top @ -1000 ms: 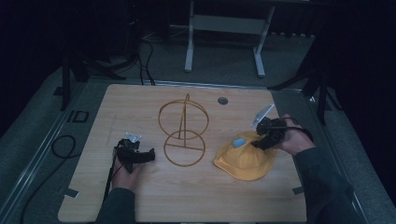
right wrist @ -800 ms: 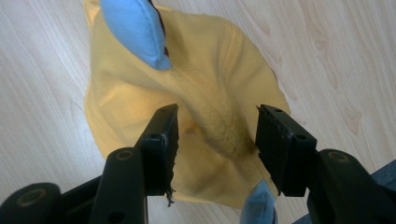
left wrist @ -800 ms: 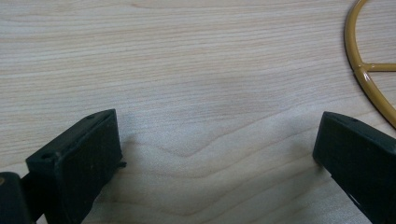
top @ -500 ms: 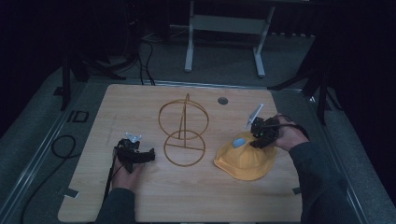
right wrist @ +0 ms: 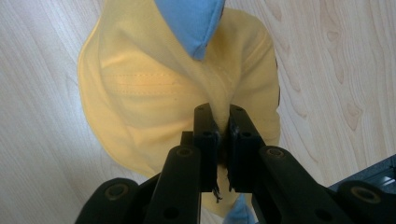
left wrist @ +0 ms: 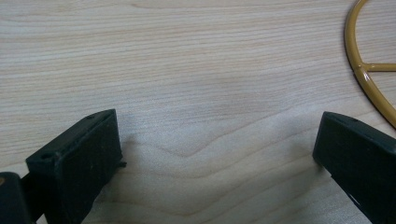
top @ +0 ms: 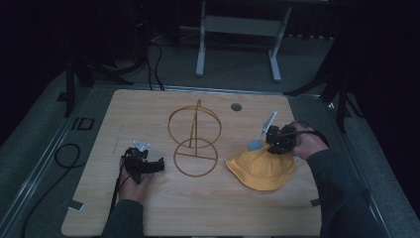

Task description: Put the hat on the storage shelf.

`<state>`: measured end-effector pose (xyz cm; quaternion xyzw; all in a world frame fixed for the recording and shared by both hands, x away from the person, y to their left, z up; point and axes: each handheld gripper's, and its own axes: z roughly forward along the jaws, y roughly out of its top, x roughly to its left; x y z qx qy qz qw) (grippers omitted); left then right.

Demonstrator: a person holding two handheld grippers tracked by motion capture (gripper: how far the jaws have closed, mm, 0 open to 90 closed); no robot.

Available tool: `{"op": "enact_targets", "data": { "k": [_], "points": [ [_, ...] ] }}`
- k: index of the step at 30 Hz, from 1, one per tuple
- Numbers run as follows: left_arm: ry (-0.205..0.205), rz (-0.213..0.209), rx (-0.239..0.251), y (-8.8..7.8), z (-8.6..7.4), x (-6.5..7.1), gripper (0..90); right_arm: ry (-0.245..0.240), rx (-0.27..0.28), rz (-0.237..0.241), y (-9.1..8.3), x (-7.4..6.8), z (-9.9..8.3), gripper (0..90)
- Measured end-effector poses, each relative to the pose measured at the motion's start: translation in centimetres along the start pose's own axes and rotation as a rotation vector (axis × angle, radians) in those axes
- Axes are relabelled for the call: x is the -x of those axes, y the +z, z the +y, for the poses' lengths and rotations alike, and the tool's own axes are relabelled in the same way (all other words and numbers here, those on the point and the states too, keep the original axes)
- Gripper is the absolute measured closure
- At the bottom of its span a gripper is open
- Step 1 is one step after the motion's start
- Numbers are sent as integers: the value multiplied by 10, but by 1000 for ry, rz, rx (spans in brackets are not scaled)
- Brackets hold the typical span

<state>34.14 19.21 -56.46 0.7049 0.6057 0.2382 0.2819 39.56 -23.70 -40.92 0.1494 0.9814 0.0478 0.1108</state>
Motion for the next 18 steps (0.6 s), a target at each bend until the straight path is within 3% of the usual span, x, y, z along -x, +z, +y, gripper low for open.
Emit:
{"op": "enact_targets", "data": {
  "k": [18],
  "points": [
    [1,0,-1,0,0,0,9,27,76,-12,-27,7,-7,842]
  ]
}}
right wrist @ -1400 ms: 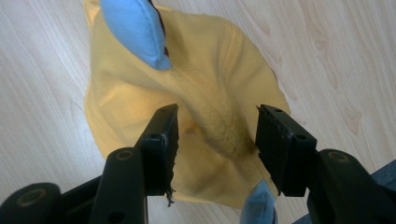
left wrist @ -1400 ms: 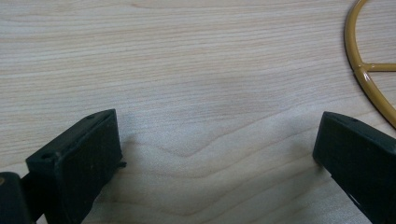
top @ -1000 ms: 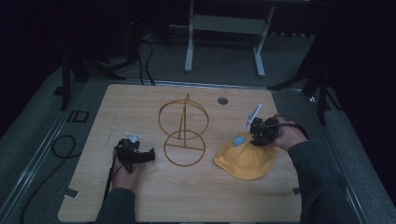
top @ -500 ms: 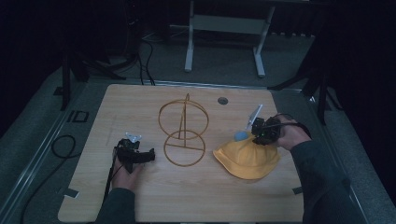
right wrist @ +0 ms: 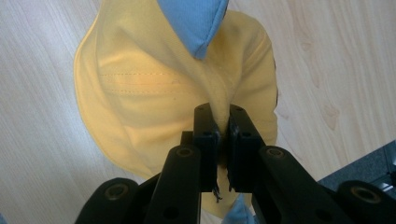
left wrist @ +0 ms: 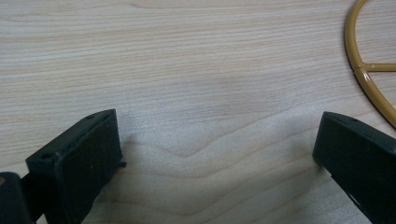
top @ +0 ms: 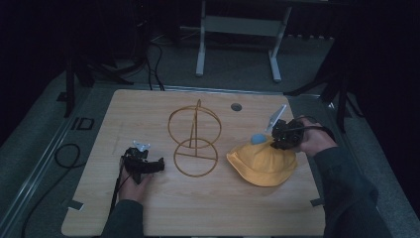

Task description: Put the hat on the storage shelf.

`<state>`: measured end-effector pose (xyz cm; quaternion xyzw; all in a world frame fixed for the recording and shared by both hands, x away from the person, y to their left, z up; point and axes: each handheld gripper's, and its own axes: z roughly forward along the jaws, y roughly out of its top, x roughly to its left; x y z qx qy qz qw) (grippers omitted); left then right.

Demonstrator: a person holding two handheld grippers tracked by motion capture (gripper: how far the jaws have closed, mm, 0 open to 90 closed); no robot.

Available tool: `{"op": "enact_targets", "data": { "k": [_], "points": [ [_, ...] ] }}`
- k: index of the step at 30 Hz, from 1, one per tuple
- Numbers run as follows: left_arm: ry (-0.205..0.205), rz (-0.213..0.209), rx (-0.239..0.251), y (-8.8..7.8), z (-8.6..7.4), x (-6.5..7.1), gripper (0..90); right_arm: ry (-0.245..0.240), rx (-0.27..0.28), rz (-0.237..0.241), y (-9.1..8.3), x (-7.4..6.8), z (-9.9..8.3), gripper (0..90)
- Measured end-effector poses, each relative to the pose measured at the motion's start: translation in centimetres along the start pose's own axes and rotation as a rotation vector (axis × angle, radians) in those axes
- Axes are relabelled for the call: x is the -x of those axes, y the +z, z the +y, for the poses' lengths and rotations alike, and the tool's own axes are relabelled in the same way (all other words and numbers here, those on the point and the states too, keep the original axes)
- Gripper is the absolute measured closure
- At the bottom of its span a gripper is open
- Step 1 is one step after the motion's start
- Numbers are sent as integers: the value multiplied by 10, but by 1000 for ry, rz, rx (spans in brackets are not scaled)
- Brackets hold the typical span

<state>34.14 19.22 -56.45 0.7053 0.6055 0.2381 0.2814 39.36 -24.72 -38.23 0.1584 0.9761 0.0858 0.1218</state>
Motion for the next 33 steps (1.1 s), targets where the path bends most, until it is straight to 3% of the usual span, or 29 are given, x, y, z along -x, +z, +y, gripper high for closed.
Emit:
{"op": "enact_targets", "data": {
  "k": [19,33],
  "points": [
    [1,0,-2,0,0,0,9,12,43,-41,-32,8,4,843],
    [1,0,-3,0,0,0,9,8,66,-45,-49,14,9,844]
  ]
}}
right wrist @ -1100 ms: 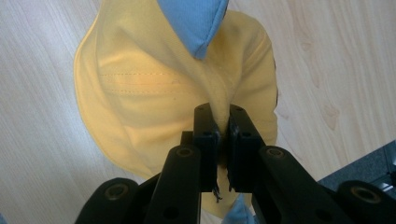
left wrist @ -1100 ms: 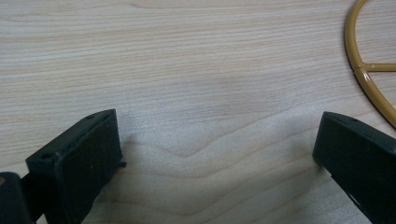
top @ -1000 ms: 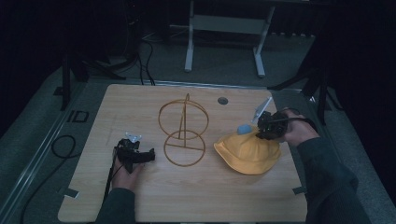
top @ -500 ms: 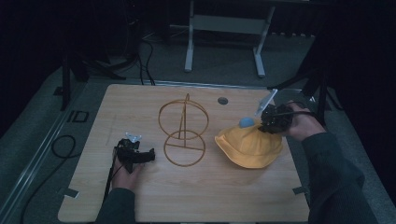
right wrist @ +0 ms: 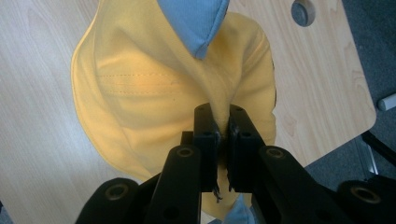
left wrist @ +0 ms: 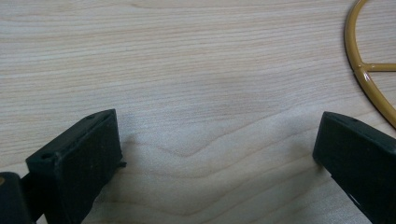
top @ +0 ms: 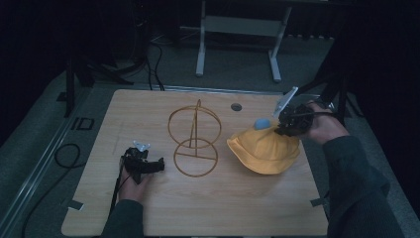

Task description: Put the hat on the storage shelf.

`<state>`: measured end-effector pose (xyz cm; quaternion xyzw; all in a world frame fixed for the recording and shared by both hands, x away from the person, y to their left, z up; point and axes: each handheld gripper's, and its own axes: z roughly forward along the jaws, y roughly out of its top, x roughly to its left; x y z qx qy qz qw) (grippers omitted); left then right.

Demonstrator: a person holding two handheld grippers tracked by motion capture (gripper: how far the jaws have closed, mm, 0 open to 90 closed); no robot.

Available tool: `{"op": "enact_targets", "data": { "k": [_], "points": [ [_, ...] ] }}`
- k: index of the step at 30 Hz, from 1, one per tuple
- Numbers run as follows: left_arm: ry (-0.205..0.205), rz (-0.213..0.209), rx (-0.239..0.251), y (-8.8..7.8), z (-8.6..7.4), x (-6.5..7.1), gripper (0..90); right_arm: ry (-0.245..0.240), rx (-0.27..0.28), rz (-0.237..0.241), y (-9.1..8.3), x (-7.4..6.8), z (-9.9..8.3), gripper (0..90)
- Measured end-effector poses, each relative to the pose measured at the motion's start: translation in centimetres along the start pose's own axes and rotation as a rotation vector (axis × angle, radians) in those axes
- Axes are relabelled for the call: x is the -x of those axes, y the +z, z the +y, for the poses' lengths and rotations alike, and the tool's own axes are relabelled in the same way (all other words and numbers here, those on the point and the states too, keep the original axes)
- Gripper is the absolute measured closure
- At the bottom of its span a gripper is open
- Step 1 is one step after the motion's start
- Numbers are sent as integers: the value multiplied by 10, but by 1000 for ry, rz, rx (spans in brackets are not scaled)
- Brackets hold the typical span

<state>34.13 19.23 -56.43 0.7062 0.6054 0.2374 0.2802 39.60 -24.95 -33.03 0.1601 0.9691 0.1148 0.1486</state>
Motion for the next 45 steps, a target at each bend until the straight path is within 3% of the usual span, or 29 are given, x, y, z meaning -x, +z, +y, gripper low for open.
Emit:
{"op": "enact_targets", "data": {
  "k": [16,45],
  "points": [
    [0,0,1,0,0,0,9,5,44,-21,-25,10,6,844],
    [0,0,1,0,0,0,9,36,142,-17,-52,18,6,845]
  ]
}}
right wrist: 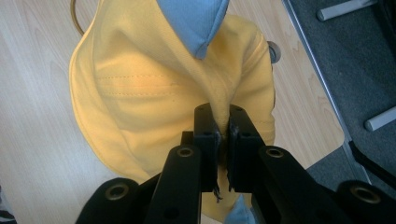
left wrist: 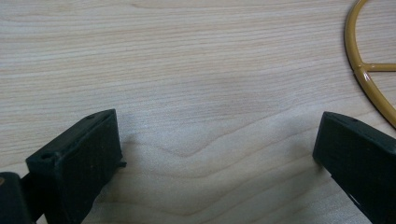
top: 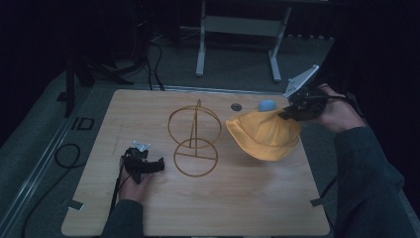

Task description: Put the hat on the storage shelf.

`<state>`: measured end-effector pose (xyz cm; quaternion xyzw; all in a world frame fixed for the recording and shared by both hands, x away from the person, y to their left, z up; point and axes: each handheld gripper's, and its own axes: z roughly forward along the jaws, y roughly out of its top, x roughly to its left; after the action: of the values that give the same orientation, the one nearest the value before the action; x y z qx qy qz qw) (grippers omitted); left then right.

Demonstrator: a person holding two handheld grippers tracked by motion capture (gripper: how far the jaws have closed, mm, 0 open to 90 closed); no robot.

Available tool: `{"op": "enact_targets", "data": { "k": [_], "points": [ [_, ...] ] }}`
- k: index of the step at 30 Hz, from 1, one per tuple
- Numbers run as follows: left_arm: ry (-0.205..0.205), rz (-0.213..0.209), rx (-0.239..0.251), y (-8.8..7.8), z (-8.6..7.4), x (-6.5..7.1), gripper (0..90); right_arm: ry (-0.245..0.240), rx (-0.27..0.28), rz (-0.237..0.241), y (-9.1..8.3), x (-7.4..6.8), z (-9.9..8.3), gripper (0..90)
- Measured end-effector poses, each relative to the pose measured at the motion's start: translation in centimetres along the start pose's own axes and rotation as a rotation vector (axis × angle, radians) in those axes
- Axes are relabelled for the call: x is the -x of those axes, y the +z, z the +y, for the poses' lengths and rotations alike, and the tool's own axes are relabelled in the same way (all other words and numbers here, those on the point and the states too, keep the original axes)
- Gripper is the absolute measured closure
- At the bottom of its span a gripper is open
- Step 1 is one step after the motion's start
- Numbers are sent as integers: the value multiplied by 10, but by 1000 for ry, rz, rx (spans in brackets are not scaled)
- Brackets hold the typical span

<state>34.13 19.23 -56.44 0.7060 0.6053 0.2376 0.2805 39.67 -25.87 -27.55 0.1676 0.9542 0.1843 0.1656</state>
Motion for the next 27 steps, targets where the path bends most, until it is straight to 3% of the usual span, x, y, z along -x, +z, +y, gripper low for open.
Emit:
{"op": "enact_targets", "data": {
  "k": [27],
  "points": [
    [3,-1,1,0,0,0,9,-11,35,-36,-18,2,16,845]
  ]
}}
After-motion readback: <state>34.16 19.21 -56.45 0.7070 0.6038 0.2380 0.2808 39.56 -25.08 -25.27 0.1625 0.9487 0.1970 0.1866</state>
